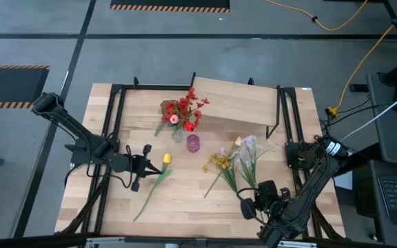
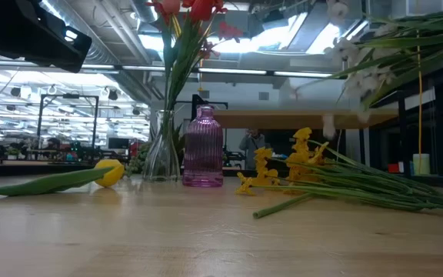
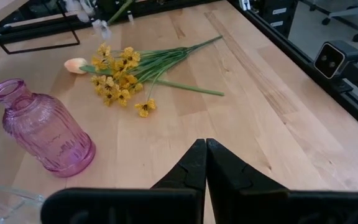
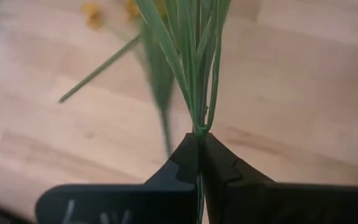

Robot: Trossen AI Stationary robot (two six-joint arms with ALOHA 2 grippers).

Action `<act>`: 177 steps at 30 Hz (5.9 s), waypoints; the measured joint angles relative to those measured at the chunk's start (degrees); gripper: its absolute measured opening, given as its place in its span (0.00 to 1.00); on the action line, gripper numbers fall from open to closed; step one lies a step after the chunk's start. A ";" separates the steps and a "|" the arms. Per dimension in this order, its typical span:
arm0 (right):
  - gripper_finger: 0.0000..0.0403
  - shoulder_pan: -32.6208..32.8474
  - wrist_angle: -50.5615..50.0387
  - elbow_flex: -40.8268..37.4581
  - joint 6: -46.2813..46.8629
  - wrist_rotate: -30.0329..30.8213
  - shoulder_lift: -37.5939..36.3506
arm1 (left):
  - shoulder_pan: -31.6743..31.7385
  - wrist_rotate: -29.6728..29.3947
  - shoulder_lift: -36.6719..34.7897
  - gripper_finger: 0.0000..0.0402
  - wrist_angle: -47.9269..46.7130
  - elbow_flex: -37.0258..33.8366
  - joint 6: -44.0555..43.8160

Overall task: Pick and place flowers into a vace then onto a shelf
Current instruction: Put the white flowers into the transparent vase

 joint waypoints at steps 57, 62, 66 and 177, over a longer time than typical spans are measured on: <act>0.01 -15.98 129.82 -38.25 -115.71 17.89 0.00 | 0.06 3.48 0.11 0.07 7.99 0.00 -1.51; 0.01 -15.99 138.02 -38.25 -126.76 15.35 0.00 | 0.07 2.47 0.11 0.10 10.32 0.00 0.02; 0.01 -17.30 137.43 -38.25 -125.07 11.98 0.00 | 0.07 2.43 0.11 0.13 12.82 0.00 1.67; 0.03 -33.65 144.44 -36.09 -130.90 -13.39 1.33 | 11.39 14.58 25.44 0.03 52.76 6.95 7.31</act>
